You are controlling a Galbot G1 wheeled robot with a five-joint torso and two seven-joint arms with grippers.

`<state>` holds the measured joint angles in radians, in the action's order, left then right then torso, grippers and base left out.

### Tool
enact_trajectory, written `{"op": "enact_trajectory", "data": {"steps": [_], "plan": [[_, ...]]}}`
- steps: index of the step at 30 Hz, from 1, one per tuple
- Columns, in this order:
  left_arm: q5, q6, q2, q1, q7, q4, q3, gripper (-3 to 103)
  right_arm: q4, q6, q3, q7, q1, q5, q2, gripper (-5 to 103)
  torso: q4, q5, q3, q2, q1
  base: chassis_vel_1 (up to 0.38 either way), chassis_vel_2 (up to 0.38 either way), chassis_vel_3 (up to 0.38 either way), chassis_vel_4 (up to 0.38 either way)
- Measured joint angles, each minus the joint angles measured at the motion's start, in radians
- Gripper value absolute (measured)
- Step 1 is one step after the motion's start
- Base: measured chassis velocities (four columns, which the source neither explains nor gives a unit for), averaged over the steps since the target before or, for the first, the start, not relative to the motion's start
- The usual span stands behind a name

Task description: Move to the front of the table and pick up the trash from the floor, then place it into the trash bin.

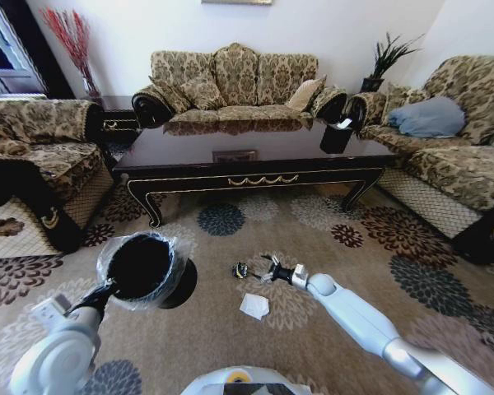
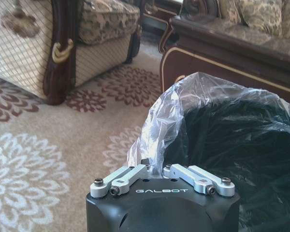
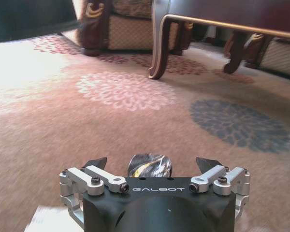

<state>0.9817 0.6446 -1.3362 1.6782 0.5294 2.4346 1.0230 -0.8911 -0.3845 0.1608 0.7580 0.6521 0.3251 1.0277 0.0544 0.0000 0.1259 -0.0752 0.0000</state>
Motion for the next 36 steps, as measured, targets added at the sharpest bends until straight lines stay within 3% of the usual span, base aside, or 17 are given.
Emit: {"op": "enact_trajectory", "data": {"steps": [5, 9, 16, 20, 29, 34, 36], "plan": [[0.017, 0.002, -0.005, 0.028, 0.001, 0.032, 0.052, 4, 0.172, -0.049, -0.045, 0.043, -0.040, -0.087, 0.073, 100, 0.0001, -0.0002, 0.000, 0.000, 0.000, 0.000, 0.000, 0.000, 0.000], [0.029, 0.005, -0.003, 0.068, 0.000, 0.065, 0.108, 4, 0.280, -0.074, -0.074, -0.024, -0.075, -0.208, 0.145, 100, -0.0005, -0.0001, 0.000, 0.000, 0.000, 0.000, 0.000, 0.000, 0.000], [0.079, 0.016, 0.039, 0.070, 0.000, 0.070, 0.182, 4, 0.301, -0.074, -0.062, -0.049, -0.086, -0.203, 0.146, 100, 0.0001, -0.0002, 0.000, 0.000, 0.000, 0.000, 0.000, 0.000, 0.000], [0.084, 0.020, 0.053, 0.064, 0.000, 0.070, 0.194, 4, 0.321, -0.075, -0.040, -0.156, -0.091, -0.254, 0.157, 100, 0.0001, -0.0003, 0.000, 0.000, 0.000, 0.000, 0.000, 0.000, 0.000], [0.084, 0.021, 0.076, 0.029, -0.003, 0.048, 0.191, 4, 0.363, -0.071, -0.011, -0.306, -0.088, -0.317, 0.178, 100, 0.0000, -0.0001, 0.000, 0.000, 0.000, 0.000, 0.000, 0.000, 0.000], [0.090, 0.021, 0.098, 0.015, -0.004, 0.032, 0.197, 4, 0.381, -0.003, 0.002, -0.461, -0.085, -0.297, 0.180, 100, -0.0003, -0.0002, 0.000, 0.000, 0.000, 0.000, 0.000, 0.000, 0.000], [0.100, 0.021, 0.112, 0.013, -0.005, 0.032, 0.204, 4, 0.404, 0.013, -0.002, -0.484, -0.089, -0.293, 0.181, 100, 0.0000, 0.0000, 0.000, 0.000, 0.000, 0.000, 0.000, 0.000, 0.000]]}}
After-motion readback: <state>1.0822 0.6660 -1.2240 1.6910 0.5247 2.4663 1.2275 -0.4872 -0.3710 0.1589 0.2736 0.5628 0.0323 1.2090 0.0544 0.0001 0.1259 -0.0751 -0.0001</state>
